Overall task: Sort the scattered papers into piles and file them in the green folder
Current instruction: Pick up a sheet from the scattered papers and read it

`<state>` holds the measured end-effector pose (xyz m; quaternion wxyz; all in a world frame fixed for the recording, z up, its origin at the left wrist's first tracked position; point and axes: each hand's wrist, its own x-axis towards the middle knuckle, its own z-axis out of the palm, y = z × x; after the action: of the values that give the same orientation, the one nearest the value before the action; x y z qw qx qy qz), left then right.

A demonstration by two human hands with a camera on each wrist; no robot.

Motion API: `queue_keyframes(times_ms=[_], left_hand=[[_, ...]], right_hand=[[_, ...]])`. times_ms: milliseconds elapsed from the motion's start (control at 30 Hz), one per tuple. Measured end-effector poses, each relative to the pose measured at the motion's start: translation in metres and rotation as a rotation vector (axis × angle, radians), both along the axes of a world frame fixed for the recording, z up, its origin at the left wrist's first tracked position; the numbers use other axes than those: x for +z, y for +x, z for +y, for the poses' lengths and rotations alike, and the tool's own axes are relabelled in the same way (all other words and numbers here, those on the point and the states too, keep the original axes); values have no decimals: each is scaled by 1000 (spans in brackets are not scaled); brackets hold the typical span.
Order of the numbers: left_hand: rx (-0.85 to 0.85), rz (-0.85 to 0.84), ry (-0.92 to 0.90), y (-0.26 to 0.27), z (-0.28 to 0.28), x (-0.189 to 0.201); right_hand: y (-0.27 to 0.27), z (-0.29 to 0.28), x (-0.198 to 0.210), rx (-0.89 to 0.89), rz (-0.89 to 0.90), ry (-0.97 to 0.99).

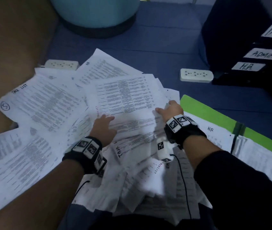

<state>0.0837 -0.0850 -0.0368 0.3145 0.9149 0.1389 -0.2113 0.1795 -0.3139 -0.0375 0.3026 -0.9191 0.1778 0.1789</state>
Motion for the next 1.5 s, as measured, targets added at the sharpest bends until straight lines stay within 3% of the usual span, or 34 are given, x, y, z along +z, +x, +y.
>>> queue_keyframes(times_ms=[167,300,533,600,700,867,967,1033,1100,1167,1233,1300,1500], left_hand=[[-81,-8,8,-3,9,-8],[-52,2,-55,-11,14,-16],[-21,-22,-93,-20,20,-9],[12,-43,-134,-20,21,0],[92,-137,-218,-14,26,23],[206,-366,-330,11,41,68],[190,-276,-408,21,41,78],[189,-238,-281,18,46,65],[227,-230,-213,12,53,51],[282,-203,-224,3,61,41],[292,-200,-216,-2,70,32],[297,-202,-199,-4,77,28],[305,-177,-165,-2,86,28]], right_hand=[[26,19,-16,-75,69,-177],[25,31,-27,-77,83,-187],[6,22,-11,31,-275,-204],[0,12,-1,-8,-418,-74],[-11,-6,33,-61,-470,233],[-30,-22,89,107,-320,601],[-28,-13,85,110,-236,711],[-25,-6,67,65,-165,733],[-17,1,44,-31,-150,676],[-5,8,18,-65,-142,358],[4,20,-1,-2,-11,-34],[7,34,-11,35,73,-249],[7,44,-21,-22,38,-246]])
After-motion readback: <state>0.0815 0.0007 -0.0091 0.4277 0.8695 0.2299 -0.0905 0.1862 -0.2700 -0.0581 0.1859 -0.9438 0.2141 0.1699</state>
